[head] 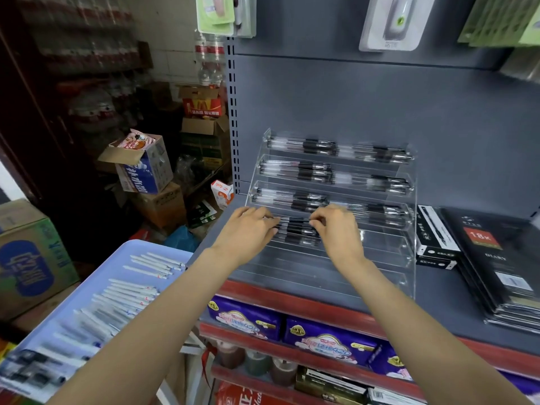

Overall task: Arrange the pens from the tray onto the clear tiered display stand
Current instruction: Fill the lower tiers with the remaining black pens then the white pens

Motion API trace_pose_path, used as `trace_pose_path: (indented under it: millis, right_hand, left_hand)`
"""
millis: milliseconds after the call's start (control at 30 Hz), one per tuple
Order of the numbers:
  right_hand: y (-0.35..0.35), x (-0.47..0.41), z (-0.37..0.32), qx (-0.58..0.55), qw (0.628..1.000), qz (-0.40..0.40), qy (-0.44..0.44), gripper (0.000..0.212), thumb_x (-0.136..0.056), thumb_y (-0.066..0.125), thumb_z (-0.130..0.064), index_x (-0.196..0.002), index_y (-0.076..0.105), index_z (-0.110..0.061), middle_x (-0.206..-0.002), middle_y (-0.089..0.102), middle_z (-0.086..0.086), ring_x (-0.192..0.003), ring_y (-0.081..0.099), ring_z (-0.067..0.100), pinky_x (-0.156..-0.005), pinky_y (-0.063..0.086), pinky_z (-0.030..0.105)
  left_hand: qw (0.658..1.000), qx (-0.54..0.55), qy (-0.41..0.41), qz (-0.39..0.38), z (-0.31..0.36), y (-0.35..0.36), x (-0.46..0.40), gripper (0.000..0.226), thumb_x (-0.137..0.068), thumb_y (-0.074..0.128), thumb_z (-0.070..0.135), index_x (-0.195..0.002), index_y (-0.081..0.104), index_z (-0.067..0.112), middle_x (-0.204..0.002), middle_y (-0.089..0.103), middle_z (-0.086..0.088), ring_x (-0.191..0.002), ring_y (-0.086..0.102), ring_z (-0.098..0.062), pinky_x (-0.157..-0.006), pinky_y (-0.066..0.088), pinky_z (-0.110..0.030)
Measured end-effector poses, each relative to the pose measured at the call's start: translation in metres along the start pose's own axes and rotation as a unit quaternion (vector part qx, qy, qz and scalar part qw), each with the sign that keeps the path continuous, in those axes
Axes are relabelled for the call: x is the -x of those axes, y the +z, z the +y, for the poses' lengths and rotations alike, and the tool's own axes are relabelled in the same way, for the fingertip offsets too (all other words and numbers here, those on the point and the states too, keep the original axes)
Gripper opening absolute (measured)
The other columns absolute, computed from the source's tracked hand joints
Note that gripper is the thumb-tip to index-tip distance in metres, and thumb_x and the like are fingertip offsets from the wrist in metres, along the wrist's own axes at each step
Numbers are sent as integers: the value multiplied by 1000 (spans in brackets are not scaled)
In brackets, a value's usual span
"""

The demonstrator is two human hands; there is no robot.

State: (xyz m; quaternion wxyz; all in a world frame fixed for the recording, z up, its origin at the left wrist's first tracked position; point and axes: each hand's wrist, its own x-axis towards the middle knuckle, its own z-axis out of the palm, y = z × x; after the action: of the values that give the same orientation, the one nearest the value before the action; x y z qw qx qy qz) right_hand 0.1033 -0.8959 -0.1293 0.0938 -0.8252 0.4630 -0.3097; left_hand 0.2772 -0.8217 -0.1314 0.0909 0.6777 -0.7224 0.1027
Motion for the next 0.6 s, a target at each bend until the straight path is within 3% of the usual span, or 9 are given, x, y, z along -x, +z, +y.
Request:
trace_pose_path:
  millis: [100,233,333,600]
  right_hand:
    - [3,2,3,16,1000,-18,1,15,-90,58,-5,-96,71,-4,-103,60,8,-92,59,23,-73,41,23]
    - [2,2,-1,-28,999,-35,7,17,-88,62,-8,-102,70,-5,-104,59,8,-86,59,18,-84,48,25]
    - [-2,5,-10,-76,997,-31,13,20,-87,65,-13,-105,69,-9,-102,60,4,-78,53,7,-78,40,13]
    - [4,16,-77,-190,980,-66,2,15,-87,64,-19,-101,69,-16,-94,67,-4,-72,53,-1,-67,39,2]
  left_hand:
    - [1000,-3,0,4,1,1,0,39,-100,32,34,-135,46,26,-130,49,5,-121,47,-18,-110,18,-31]
    - [1000,23,-5,4,0,-2,-1,38,-99,36,35,-134,46,26,-131,48,6,-125,42,-15,-107,20,-29]
    - [996,79,-32,28,1,-11,0,37,-97,42,34,-133,47,25,-132,48,6,-126,39,-15,-101,26,-31]
    - [958,232,-109,126,-31,-30,45,26,-92,55,18,-116,62,15,-110,59,-4,-105,54,-21,-88,44,-33]
